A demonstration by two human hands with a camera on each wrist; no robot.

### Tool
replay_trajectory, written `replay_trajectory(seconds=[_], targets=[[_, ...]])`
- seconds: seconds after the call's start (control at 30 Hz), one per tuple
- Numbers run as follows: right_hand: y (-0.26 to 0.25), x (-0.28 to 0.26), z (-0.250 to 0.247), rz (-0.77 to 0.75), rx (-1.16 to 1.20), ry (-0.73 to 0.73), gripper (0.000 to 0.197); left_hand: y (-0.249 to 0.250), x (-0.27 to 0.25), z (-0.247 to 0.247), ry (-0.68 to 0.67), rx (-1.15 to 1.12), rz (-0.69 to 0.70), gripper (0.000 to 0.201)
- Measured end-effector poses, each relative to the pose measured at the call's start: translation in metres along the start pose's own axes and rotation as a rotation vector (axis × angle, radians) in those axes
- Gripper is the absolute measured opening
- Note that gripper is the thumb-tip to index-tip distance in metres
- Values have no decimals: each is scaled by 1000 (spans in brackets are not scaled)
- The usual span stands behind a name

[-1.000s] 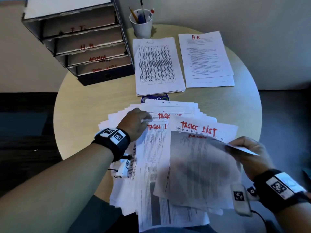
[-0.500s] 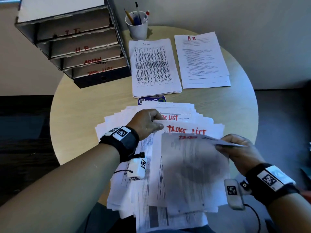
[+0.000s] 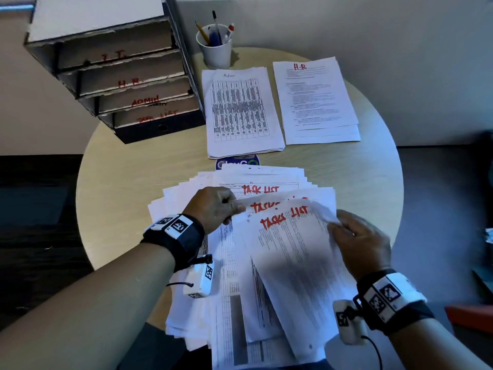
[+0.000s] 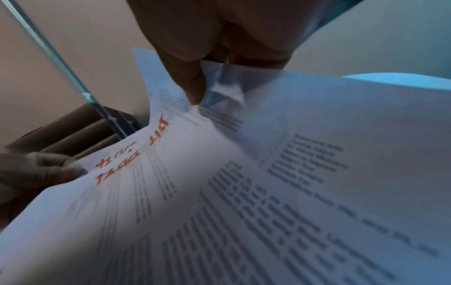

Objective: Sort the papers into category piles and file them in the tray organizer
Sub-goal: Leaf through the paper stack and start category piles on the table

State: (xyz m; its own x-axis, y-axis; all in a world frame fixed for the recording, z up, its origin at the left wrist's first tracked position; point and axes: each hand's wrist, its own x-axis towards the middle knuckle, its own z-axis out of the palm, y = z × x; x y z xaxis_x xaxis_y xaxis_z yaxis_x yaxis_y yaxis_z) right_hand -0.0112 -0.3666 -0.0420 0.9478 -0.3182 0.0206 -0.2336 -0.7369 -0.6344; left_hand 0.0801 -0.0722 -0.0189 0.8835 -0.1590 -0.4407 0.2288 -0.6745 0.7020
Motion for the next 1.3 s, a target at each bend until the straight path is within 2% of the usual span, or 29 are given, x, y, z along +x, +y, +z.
replay_trajectory(seconds=[0.1,0.2,0.4,0.5,0.67,0.87,0.97,1.03,1.1,1.17,1.23,1.3], targets=[[1,-8,5,-193,-100,51,15,-6,-1,-1,1,-5,-23,22],[2,-16,7,-232,-132,46,16,-10,-2,-1,1,-15,-32,22],[-4,-23,8,-228,-136,52,19,-12,-4,0,0,-40,-39,20],[-6,-24,8,-268,-146,67,27,-14,-5,1,-2,-49,-45,20],[-2,-26,9,-282,-166,51,12,-14,-7,2,-9,-65,-55,19],[9,-28,15,-269,-120,73,15,-14,-6,2,-27,-51,-47,18],[16,-21,20,-238,11,25,14,-16,-6,1,-42,-30,-11,18],[14,-13,16,-95,128,-53,11,-18,-6,0,-56,-15,17,18],[14,-7,8,100,278,-163,22,-22,-6,1,-66,-32,32,15],[14,-5,-3,235,621,-294,33,-26,-5,1,-68,-86,11,13],[15,-7,-16,326,971,-432,55,-27,-5,2,-72,-216,-39,14],[23,-10,-24,349,1081,-521,66,-27,-5,7,-89,-334,-78,25]])
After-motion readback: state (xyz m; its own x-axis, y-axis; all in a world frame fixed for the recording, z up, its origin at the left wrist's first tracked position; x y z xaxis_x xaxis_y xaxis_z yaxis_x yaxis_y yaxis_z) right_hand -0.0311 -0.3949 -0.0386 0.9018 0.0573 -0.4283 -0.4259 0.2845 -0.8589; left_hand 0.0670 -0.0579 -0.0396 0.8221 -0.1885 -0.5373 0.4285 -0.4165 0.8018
